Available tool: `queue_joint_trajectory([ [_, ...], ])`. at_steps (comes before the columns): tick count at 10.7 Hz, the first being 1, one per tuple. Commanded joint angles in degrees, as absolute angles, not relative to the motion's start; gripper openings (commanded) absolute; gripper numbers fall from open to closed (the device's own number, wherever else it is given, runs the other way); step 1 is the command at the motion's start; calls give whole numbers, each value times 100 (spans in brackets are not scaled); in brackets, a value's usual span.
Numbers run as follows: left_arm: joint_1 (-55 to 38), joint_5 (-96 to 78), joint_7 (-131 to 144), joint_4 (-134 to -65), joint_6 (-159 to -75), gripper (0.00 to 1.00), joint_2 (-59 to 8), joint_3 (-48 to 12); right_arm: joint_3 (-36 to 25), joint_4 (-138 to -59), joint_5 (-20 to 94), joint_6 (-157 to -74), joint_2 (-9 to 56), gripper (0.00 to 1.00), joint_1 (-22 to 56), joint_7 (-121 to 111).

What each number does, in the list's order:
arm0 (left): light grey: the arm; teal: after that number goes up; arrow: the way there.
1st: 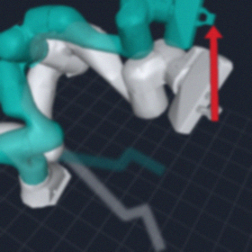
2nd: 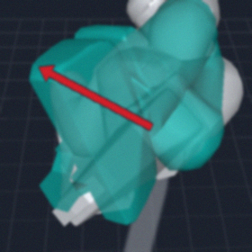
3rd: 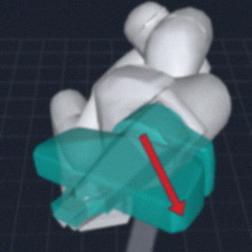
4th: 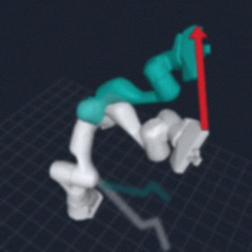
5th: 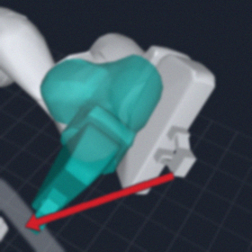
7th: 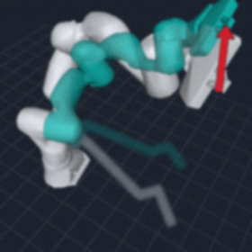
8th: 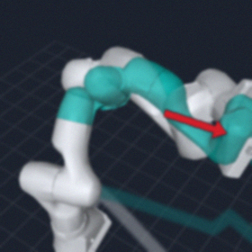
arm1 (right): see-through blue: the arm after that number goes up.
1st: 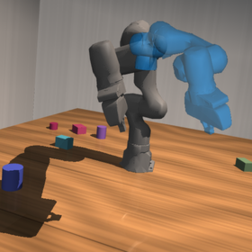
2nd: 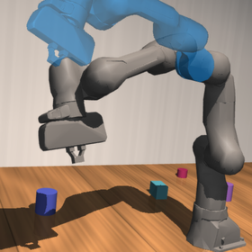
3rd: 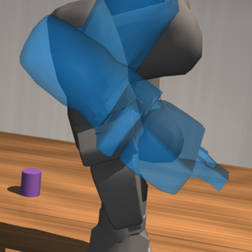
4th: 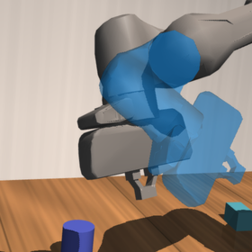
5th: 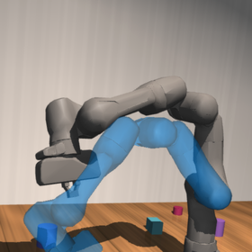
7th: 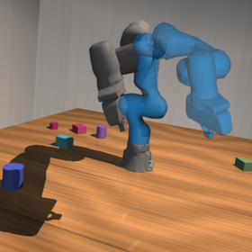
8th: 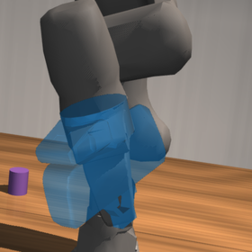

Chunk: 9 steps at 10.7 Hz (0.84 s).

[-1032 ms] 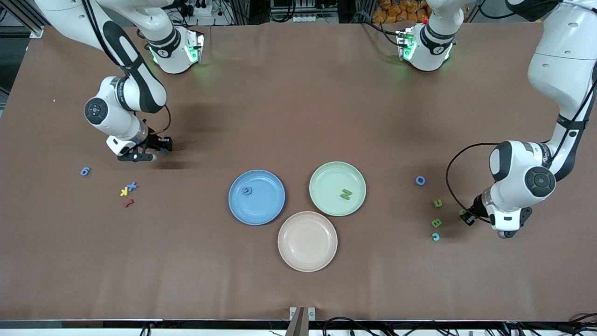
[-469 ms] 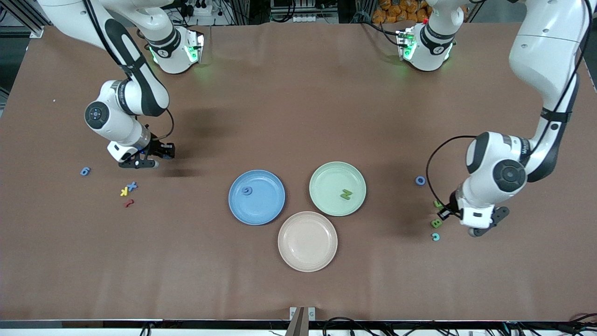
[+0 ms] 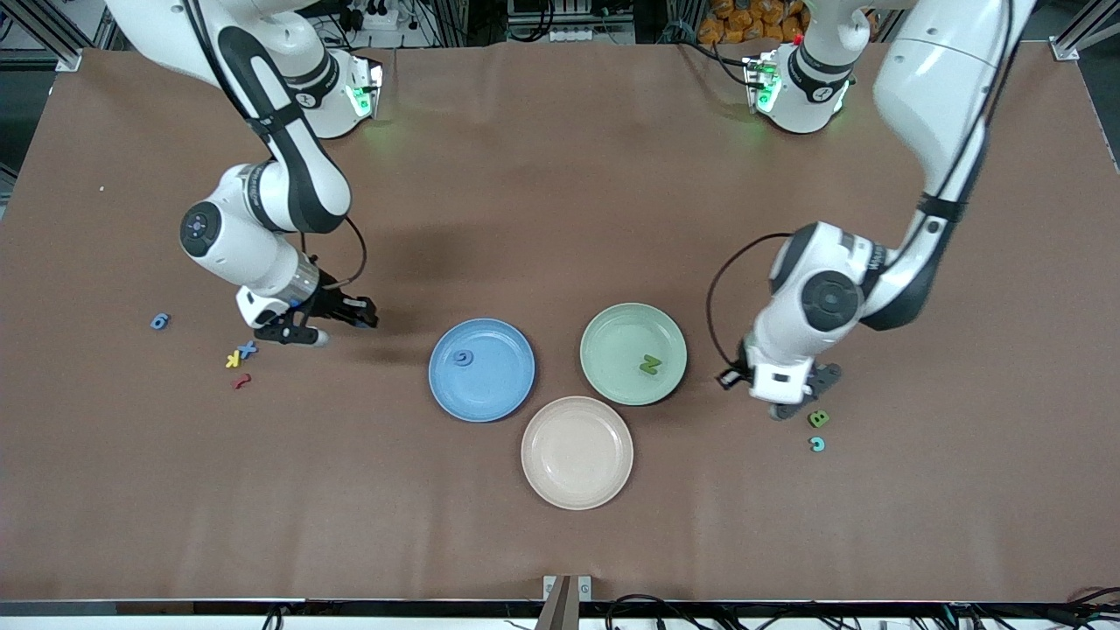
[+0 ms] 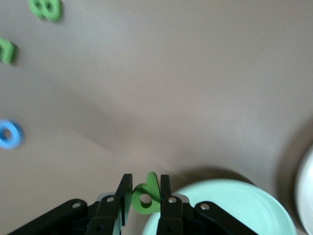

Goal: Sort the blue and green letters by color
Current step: 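Release d on green plate while the right gripper releases letter on blue plate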

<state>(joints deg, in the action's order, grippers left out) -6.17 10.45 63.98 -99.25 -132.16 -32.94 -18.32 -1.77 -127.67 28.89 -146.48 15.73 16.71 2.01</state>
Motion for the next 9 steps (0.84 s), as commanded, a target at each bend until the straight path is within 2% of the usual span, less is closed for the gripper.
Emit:
queue_joint_trajectory([
  [1,-1220,809,7248,-9668,-13061,0,-3383,-1732,-211,-11386,3392,-14484,2345,0,2187,1199],
  [3,-1511,782,7697,-9633,-13069,0,-3488,-1705,-211,-10656,3384,-14493,2766,0,2643,2480],
  [4,-1607,782,7943,-9555,-13069,0,-3594,-1705,-211,-10330,3384,-14484,2934,23,2759,2957],
  [5,-1669,791,8163,-9545,-13069,0,-3647,-1705,-220,-10266,3366,-14493,2979,99,2821,3205],
  [7,-1740,791,8340,-9536,-13078,0,-3683,-1696,-228,-10309,3305,-14458,2971,100,2813,3164],
  [8,-1758,800,8445,-9536,-13096,17,-3691,-1696,-246,-10344,3287,-14371,2971,100,2743,3025],
  [9,-1758,861,8359,-9545,-13104,99,-3691,-1696,-316,-10501,3261,-14309,2927,100,2655,2614],
])
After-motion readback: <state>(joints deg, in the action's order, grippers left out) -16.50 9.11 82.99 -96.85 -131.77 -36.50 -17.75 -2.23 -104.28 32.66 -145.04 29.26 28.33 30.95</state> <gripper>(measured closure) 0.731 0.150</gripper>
